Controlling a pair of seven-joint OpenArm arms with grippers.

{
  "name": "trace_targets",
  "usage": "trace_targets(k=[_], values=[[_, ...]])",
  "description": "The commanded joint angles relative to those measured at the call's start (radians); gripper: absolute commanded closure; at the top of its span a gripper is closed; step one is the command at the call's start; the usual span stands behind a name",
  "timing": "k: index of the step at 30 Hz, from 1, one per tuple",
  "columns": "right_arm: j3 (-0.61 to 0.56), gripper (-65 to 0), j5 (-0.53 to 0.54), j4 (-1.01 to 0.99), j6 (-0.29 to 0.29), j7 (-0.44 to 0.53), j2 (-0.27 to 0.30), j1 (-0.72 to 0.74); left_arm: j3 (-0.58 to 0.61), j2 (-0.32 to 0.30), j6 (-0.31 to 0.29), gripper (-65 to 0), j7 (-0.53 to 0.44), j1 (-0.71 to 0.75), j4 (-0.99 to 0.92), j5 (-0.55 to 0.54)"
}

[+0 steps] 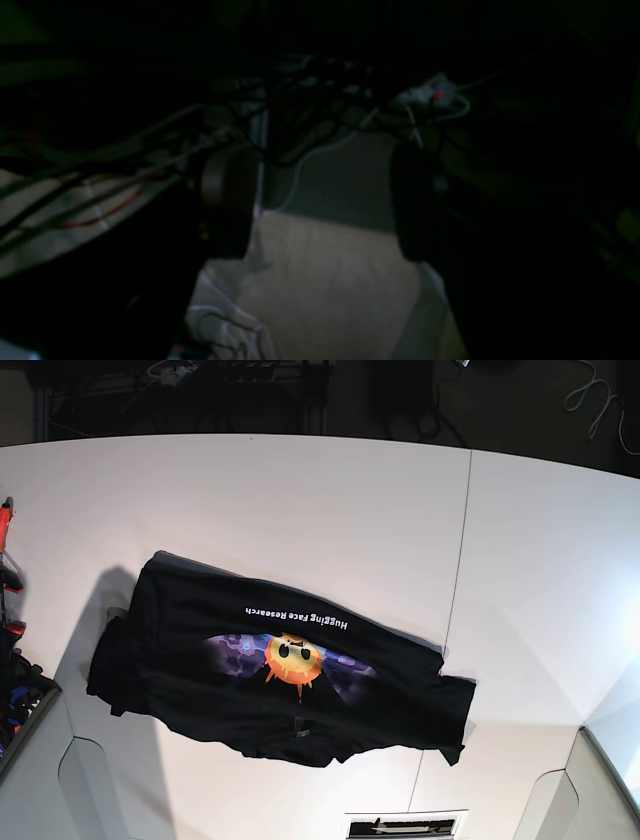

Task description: Layout the t-shirt on the table in an organized manner, then fold the t-shirt properly

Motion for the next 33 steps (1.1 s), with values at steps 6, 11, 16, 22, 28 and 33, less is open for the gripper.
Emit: trace_targets(k=[6,11,16,22,28,33], values=[[0.003,-41.1,0.07,0.319,0.002,0.018,0.08,-0.22,-0.191,-0.019,-0.035,-13.6,-0.013,0.149,0.255,-0.004],[0.029,-41.1,0.073,0.584,-0.057,0.018,0.129,-0.328,-0.316,-0.034,-0.13,-13.6,-0.012,0.22,0.459,-0.016],[0.091,-41.1,0.087,0.78,-0.136,0.017,0.16,-0.34,-0.411,-0.065,-0.13,-13.6,-0.01,0.257,0.65,-0.05],[0.157,-41.1,0.144,0.865,-0.118,-0.014,0.177,-0.204,-0.467,-0.133,-0.129,-13.7,0.029,0.259,0.85,-0.117],[0.157,-41.2,0.225,0.838,-0.069,-0.2,0.173,0.04,-0.46,-0.167,-0.13,-24.4,0.094,0.238,0.91,-0.184],[0.134,-41.2,0.225,0.732,-0.069,-0.2,0.173,0.24,-0.458,-0.167,-0.127,-27.4,0.109,0.213,0.899,-0.211]])
